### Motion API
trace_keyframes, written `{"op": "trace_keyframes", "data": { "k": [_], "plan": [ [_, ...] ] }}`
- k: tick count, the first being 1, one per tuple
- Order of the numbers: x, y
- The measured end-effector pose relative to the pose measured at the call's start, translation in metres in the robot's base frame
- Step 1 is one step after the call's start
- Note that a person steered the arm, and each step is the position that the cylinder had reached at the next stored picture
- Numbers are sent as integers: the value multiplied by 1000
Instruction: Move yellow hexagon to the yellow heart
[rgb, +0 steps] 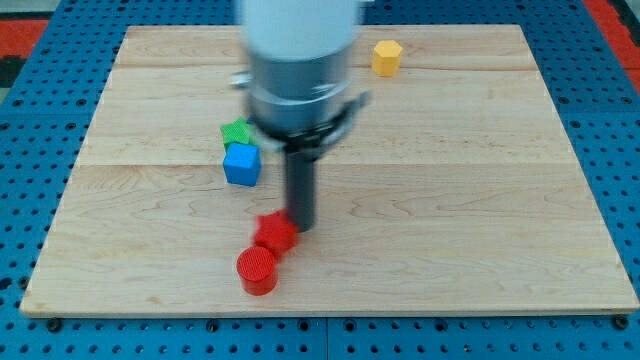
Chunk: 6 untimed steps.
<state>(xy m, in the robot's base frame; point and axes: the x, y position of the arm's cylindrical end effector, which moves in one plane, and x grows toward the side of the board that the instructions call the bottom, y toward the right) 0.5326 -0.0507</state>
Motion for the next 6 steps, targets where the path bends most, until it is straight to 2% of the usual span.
{"op": "trace_keyframes", "data": {
  "k": [1,2,3,4,6],
  "plan": [
    [-14,41],
    [-51,164],
    [-133,263],
    [-196,272],
    [-239,253]
  ]
}}
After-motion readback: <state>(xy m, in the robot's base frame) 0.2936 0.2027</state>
